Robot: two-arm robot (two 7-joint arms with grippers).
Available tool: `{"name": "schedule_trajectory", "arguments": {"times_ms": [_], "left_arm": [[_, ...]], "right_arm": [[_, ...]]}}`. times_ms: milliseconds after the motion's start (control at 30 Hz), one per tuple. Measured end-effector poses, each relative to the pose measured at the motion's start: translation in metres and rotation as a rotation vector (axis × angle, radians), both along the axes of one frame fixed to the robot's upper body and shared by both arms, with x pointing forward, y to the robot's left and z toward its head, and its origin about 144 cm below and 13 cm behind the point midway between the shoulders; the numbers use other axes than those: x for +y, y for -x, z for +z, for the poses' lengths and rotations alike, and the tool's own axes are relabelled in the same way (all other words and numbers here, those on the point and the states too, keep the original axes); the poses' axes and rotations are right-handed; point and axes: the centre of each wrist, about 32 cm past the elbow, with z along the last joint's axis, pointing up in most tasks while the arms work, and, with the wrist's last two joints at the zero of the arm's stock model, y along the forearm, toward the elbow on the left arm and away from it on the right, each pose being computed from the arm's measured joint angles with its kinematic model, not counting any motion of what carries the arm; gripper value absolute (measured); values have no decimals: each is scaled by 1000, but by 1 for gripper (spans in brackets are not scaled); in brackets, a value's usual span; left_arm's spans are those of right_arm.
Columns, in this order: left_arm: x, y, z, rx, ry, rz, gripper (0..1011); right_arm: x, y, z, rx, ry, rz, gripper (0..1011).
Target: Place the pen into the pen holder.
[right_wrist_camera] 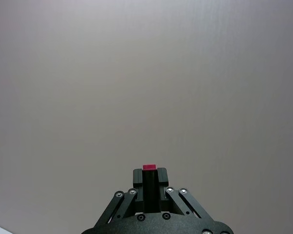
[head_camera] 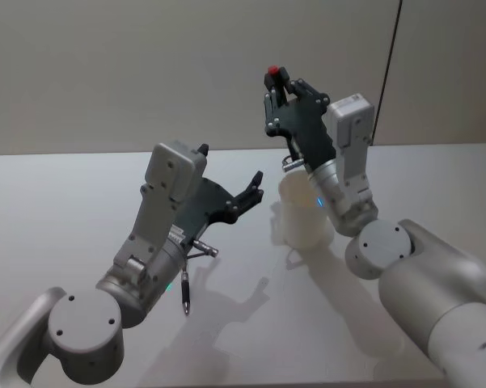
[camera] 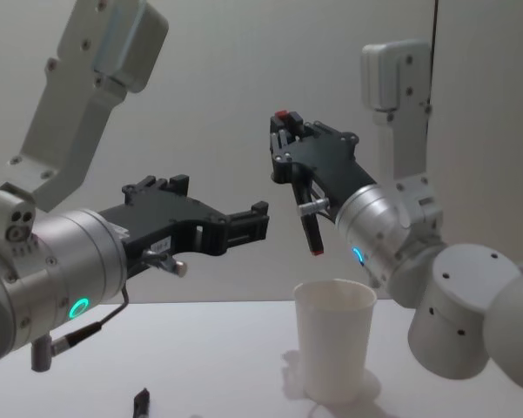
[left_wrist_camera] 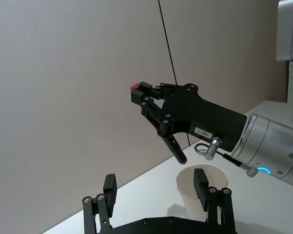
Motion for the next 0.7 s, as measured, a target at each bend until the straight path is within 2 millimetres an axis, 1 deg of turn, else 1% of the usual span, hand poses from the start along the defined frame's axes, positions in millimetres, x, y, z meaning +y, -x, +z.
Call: {"name": "schedule_trajectory", "arguments": {"times_ms": [700], "left_arm": [[0,0,0,0,0,0,1004]], "right_arm": [[-14,5,-20,48,18,-12,159]]}}
